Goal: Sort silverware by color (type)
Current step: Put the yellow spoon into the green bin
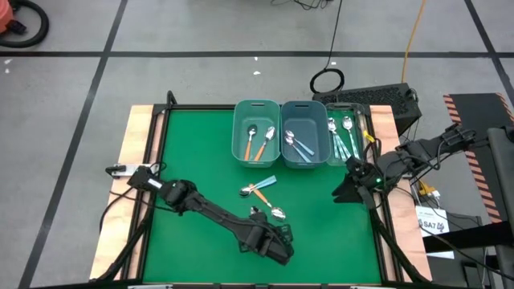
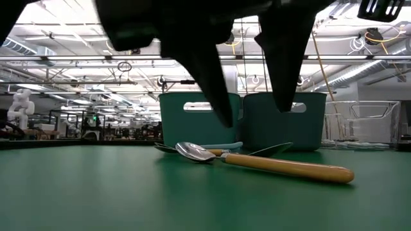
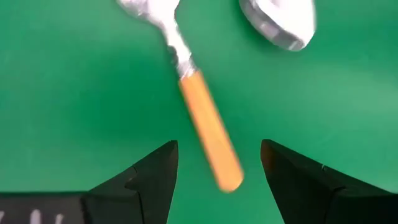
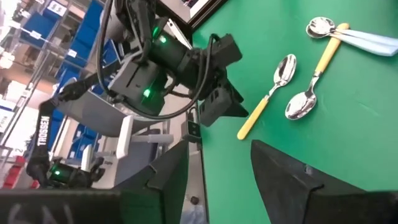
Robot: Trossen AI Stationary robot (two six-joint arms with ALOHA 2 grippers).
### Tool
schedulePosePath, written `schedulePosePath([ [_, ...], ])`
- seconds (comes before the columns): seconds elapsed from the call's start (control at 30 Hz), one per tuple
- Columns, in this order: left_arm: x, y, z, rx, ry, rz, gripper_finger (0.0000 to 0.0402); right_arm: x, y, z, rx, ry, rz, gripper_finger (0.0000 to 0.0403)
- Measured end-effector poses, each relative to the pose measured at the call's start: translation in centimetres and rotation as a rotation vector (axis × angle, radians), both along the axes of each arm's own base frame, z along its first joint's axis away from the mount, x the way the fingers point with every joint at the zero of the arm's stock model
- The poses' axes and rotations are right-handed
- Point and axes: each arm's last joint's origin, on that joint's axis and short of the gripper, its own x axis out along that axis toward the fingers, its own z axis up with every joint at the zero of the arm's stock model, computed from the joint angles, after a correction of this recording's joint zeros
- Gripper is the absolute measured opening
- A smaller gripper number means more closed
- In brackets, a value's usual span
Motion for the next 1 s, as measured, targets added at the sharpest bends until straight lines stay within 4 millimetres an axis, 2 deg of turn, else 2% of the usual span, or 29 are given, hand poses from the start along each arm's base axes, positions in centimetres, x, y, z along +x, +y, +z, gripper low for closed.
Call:
schedulePosePath([
  [0.2,0.9,2.7,-0.4,0.026,0.048,-0.001,0.0234,0.0,0.0,0.0,-0.029,-0.013,0.025,0.0167],
  [0.3,1.3,3.5,-1.1,-0.055,0.107,-0.017,0.0234,0.0,0.0,0.0,-0.032,-0.011,0.027,0.0167],
  [0.47,1.4,3.5,-1.2,-0.107,0.114,0.004,0.0234,0.0,0.0,0.0,-0.027,-0.008,0.030,0.0167],
  [0.67,1.6,3.2,-3.4,-0.110,0.166,-0.038,0.0230,0.0,0.0,-0.1,-0.045,-0.015,0.039,0.0167],
  [0.8,1.6,3.1,-4.0,-0.105,0.177,-0.043,0.0189,0.0,0.0,-0.1,-0.053,-0.018,0.041,0.0167],
  [1.0,1.2,2.8,-4.1,-0.084,0.209,-0.049,0.0090,0.0,0.0,-0.1,-0.050,-0.016,0.042,0.0167],
])
